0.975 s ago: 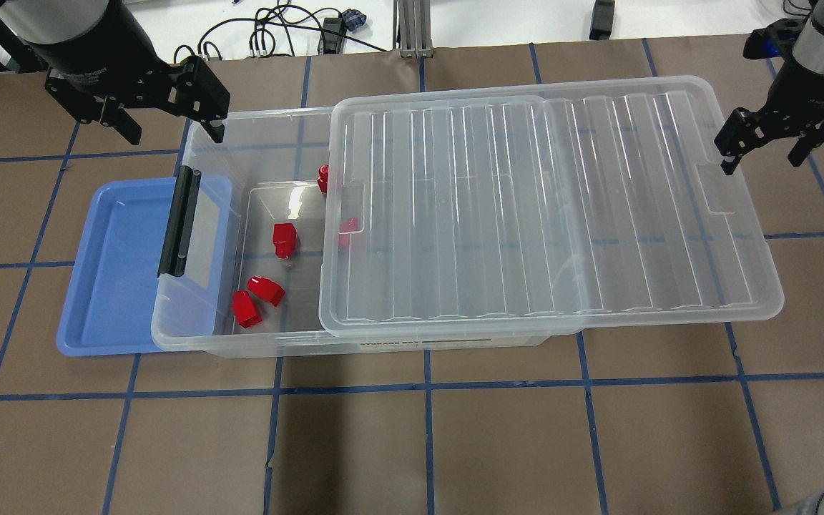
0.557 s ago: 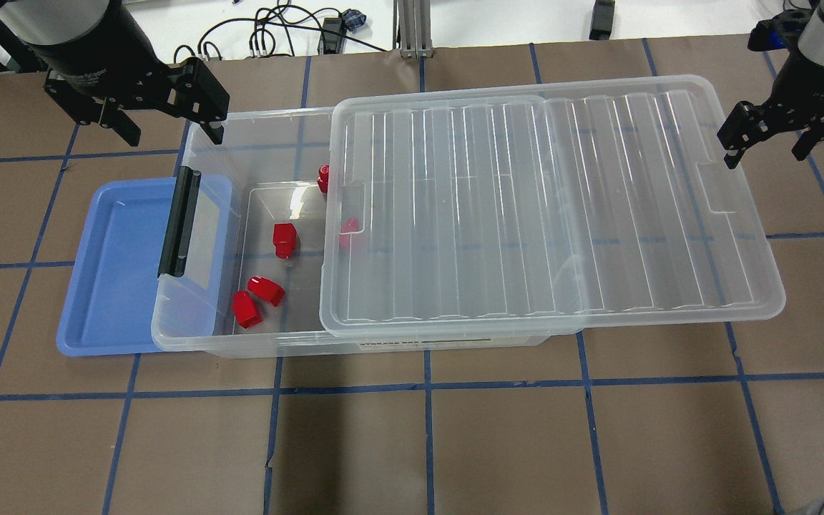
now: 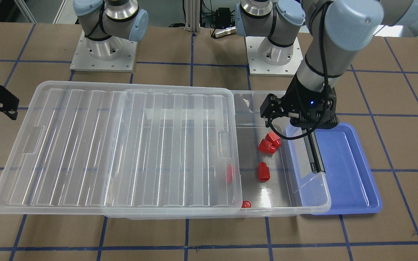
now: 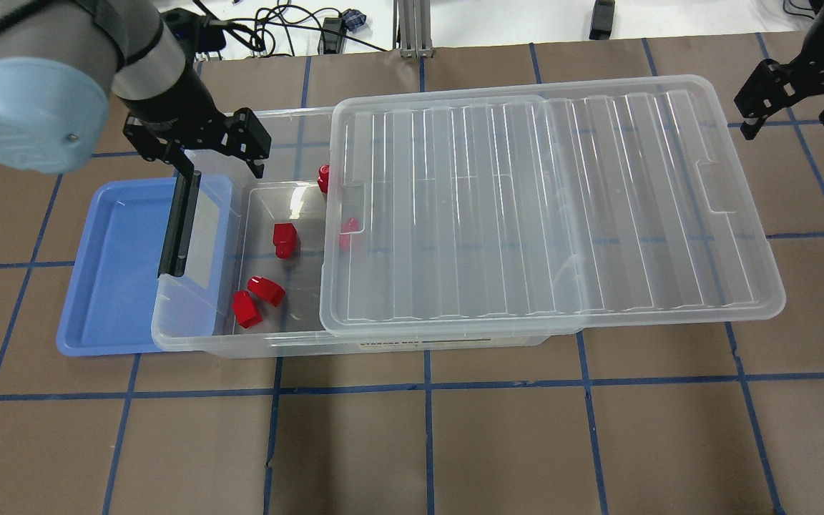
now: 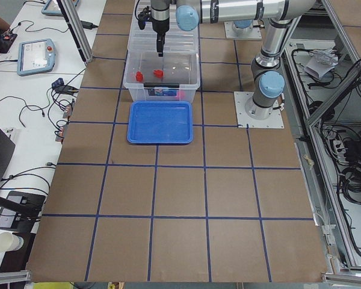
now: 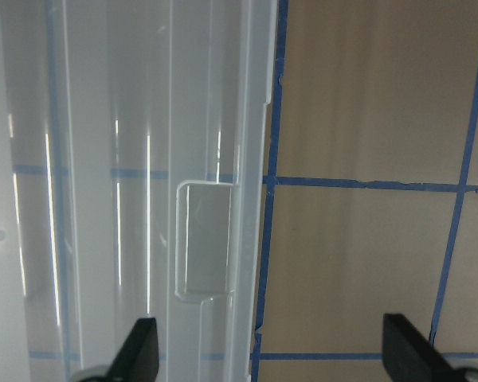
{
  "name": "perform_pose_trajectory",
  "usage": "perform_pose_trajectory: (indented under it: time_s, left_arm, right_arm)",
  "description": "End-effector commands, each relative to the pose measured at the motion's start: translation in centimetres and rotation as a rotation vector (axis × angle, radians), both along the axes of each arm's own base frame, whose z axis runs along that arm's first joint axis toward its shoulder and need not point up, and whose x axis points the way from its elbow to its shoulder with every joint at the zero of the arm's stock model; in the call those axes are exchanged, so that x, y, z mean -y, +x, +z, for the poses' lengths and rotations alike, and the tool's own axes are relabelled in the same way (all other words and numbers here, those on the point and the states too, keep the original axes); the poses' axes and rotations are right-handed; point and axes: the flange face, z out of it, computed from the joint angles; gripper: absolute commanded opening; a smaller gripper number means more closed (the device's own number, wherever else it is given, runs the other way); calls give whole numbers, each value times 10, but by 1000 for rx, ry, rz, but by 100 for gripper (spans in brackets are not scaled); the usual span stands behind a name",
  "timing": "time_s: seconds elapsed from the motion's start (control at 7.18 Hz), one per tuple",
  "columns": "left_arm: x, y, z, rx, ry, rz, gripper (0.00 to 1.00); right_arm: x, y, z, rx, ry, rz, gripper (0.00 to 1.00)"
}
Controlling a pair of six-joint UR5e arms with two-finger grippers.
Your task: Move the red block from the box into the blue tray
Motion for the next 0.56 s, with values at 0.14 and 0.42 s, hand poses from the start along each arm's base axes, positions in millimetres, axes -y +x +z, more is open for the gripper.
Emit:
perform_pose_trajectory:
  time_s: [0.14, 0.42]
  left_arm:
    - [9, 0, -91, -1, -20, -13, 100]
    - [13, -1, -120, -3, 21, -8, 100]
  right_arm:
    - [-5, 7, -2, 4, 30, 10, 100]
    - [-6, 3, -5, 1, 43, 16, 100]
